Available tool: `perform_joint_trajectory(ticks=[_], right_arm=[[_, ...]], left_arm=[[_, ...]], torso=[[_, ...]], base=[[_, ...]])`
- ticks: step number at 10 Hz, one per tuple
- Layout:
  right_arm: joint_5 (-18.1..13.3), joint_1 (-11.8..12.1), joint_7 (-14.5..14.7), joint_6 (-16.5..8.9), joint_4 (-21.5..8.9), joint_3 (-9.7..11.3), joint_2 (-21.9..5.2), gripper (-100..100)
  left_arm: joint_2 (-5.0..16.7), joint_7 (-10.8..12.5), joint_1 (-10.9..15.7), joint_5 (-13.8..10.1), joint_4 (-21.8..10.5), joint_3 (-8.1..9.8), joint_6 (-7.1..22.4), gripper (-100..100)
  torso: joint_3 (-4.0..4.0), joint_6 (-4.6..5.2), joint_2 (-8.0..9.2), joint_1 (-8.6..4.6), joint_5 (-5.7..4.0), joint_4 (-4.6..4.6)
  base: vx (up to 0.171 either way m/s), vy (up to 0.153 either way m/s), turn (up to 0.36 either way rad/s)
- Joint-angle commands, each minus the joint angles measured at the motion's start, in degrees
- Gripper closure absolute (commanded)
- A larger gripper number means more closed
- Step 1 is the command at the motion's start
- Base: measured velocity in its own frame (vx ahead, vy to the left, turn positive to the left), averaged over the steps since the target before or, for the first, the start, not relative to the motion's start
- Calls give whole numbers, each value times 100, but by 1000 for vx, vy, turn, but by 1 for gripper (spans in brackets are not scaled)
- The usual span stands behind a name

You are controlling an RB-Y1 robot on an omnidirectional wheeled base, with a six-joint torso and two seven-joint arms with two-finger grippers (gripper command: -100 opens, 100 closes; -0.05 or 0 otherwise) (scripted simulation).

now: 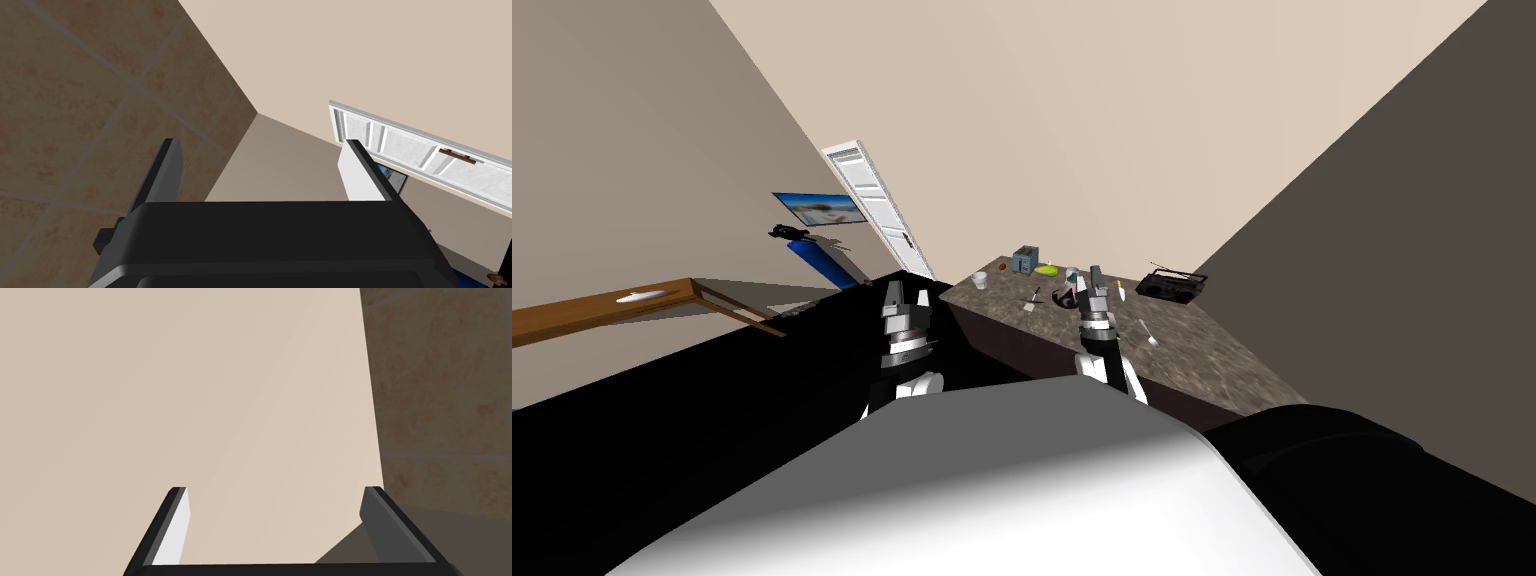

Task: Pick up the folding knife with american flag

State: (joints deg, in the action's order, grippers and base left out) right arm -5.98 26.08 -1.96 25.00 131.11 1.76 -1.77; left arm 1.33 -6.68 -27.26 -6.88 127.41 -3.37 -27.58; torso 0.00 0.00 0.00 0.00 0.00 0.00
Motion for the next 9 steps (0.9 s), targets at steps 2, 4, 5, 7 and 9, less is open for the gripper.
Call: perform_joint_trajectory(ticks=[2,4,5,7,9], right_arm=[[-100,25,19,75,-120,-51,-318,-100],[-243,61,46,188,-287,-118,-678,-100],[-333,82,64,261,-391,-160,-839,-100],[-434,106,84,344,-506,-207,-1130,-100],[-545,130,106,436,-630,-258,-1408,-100]], left_arm=[[0,0,0,0,0,0,0,0],[0,0,0,0,0,0,0,0],[0,0,0,0,0,0,0,0],[0,0,0,0,0,0,0,0],[0,0,0,0,0,0,0,0]], torso=[[0,0,1,0,0,0],[2,0,3,1,0,1],[2,-1,4,0,0,1],[3,0,5,-1,0,1],[4,0,7,-1,0,1]], base=[[-5,5,38],[-11,8,53],[-18,8,52],[-12,4,37],[-17,5,58]])
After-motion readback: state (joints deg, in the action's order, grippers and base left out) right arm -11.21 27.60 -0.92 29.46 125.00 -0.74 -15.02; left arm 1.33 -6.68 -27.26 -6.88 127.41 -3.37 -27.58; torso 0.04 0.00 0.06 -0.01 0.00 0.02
